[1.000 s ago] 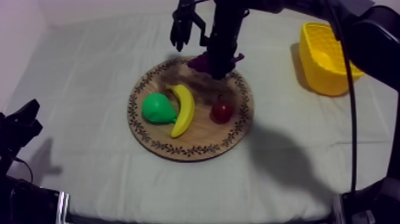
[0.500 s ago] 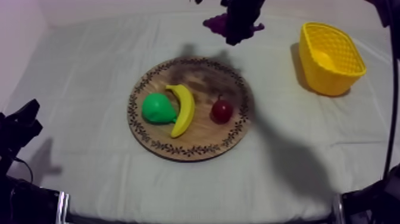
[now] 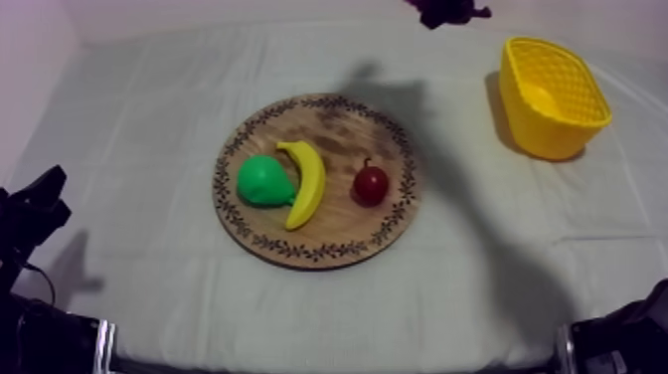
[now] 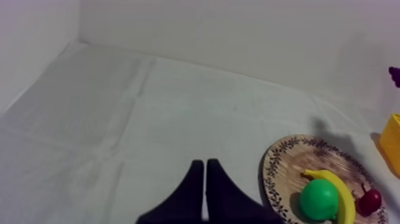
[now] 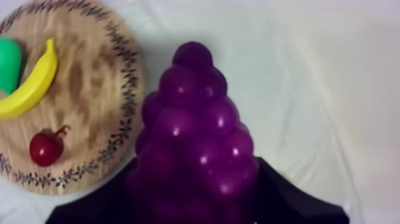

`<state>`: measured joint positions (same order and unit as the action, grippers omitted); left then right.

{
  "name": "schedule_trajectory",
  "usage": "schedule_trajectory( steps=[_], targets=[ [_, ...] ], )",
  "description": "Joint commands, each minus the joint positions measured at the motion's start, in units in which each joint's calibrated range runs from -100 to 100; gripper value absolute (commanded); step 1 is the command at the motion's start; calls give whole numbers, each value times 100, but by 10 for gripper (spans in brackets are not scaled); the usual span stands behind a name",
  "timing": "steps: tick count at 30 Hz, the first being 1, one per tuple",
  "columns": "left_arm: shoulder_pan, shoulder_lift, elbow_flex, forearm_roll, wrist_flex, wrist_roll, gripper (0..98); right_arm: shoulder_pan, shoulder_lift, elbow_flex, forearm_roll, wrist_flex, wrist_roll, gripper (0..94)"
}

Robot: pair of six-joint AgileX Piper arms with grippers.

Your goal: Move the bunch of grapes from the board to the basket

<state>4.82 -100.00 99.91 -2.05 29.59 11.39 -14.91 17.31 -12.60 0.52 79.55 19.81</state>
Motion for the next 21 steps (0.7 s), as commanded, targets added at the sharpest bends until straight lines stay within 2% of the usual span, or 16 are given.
schedule_trajectory(
  steps=[1,10,21],
  targets=[
    [0,0,-2,-2,-1,1,1,152,-86,17,54,-122,-115,262],
    [0,0,-2,-2,-1,1,1,779,-318,44,204,-459,-396,264],
    [0,0,-2,-2,-1,1,1,1387,-420,213,245,-647,-715,267]
  ],
)
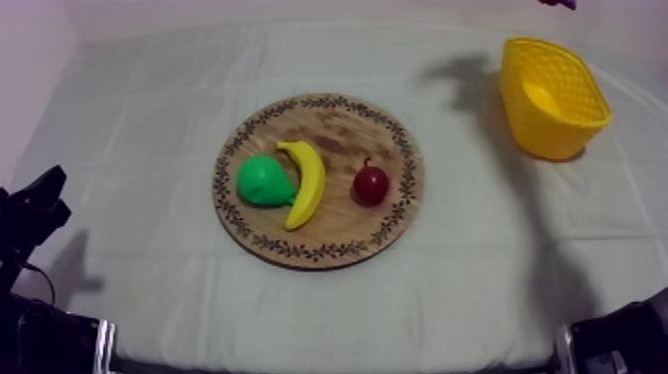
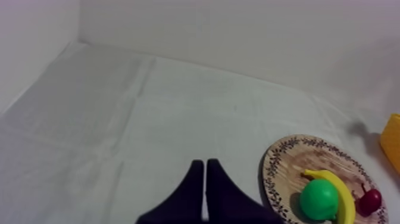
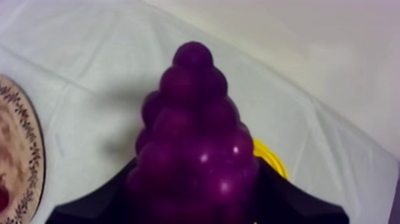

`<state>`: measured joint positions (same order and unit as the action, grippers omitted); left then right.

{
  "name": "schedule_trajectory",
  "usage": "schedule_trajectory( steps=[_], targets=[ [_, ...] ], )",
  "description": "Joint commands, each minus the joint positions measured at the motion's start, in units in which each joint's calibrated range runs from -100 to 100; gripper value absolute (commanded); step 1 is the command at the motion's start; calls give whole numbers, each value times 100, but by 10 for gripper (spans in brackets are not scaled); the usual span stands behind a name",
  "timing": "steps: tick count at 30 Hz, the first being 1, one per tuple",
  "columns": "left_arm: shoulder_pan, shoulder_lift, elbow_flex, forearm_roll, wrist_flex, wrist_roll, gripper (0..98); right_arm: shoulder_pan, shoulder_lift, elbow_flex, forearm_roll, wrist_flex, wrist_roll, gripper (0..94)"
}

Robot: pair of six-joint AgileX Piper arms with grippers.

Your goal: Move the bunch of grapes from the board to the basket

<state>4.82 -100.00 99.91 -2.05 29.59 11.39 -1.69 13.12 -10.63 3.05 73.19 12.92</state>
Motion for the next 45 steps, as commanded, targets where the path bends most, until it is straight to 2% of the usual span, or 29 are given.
schedule_trajectory(
  steps=[1,14,21,32,37,42,45],
  targets=[
    [0,0,-2,-2,-1,1,1,110,-7,45,-7,-26,-59,267],
    [0,0,-2,-2,-1,1,1,532,179,866,110,-393,-541,272],
    [0,0,-2,-2,-1,1,1,630,566,1201,103,-499,-544,271],
    [0,0,-2,-2,-1,1,1,662,1245,1260,167,-537,-480,328],
    [0,0,-2,-2,-1,1,1,666,1445,1252,190,-596,-467,434],
    [0,0,-2,-2,-1,1,1,709,1587,1251,108,-696,-328,625],
    [0,0,-2,-2,-1,1,1,745,1650,1244,44,-826,-261,674]
  ],
)
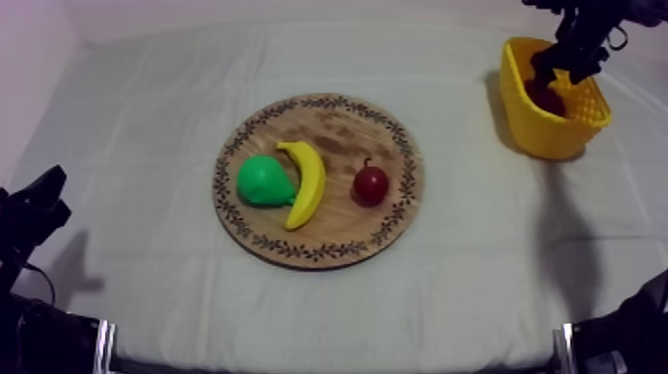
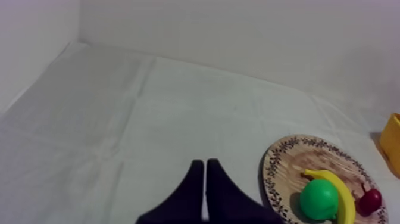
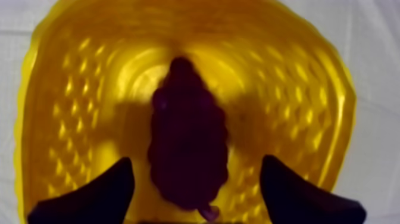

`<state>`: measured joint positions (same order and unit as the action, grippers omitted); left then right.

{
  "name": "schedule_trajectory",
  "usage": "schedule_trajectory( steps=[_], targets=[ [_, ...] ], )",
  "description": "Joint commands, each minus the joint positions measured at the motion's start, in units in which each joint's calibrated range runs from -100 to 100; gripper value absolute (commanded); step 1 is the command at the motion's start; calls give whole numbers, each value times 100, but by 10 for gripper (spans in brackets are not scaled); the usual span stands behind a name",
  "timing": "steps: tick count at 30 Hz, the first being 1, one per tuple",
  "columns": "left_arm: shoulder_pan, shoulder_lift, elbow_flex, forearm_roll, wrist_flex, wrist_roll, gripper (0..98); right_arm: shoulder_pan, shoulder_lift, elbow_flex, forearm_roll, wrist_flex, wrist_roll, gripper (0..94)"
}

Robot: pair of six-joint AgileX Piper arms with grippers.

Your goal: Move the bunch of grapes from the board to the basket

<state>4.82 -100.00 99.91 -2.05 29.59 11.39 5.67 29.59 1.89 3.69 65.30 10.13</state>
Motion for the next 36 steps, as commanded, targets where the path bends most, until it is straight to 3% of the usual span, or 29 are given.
schedule_trajectory(
  steps=[1,7,16,36],
  targets=[
    [0,0,-2,-2,-1,1,1,23,21,-17,-37,-71,29,683],
    [0,0,-2,-2,-1,1,1,63,1,6,-61,-337,40,652],
    [0,0,-2,-2,-1,1,1,156,-619,426,12,-920,-61,437],
    [0,0,-2,-2,-1,1,1,109,-2916,2483,358,-2356,-171,339]
  ],
)
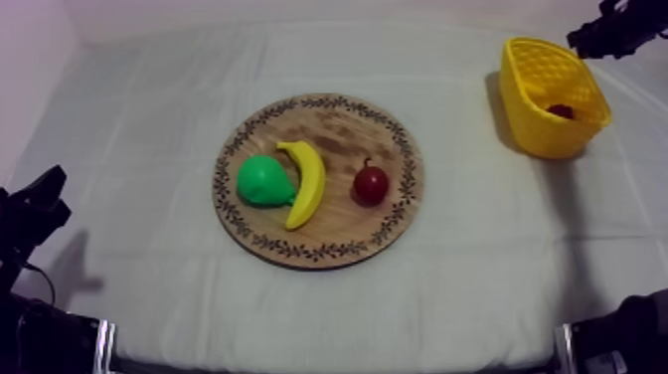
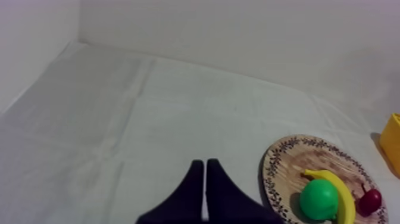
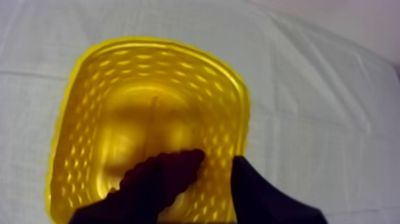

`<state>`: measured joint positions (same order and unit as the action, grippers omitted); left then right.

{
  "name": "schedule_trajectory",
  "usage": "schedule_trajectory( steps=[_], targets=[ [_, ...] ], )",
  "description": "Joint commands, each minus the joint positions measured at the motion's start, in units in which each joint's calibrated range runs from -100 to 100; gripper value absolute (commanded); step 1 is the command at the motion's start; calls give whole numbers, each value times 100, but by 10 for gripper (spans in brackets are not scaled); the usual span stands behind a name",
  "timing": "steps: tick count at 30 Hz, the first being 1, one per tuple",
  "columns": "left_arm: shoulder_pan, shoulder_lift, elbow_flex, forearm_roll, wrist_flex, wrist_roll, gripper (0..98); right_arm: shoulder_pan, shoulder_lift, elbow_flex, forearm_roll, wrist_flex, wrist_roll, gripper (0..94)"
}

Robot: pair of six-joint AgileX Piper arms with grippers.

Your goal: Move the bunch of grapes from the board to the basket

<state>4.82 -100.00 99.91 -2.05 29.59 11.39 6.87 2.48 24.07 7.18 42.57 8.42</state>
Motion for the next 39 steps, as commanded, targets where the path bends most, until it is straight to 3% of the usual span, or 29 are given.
schedule_trajectory(
  steps=[1,23,34,39],
  targets=[
    [0,0,-2,-2,-1,1,1,-29,-317,389,23,-137,-11,336],
    [0,0,-2,-2,-1,1,1,-268,-2473,3185,374,-1363,-392,234],
    [0,0,-2,-2,-1,1,1,-433,-3664,4602,296,-1914,-362,197],
    [0,0,-2,-2,-1,1,1,-505,-4319,5222,152,-2148,-272,138]
  ],
)
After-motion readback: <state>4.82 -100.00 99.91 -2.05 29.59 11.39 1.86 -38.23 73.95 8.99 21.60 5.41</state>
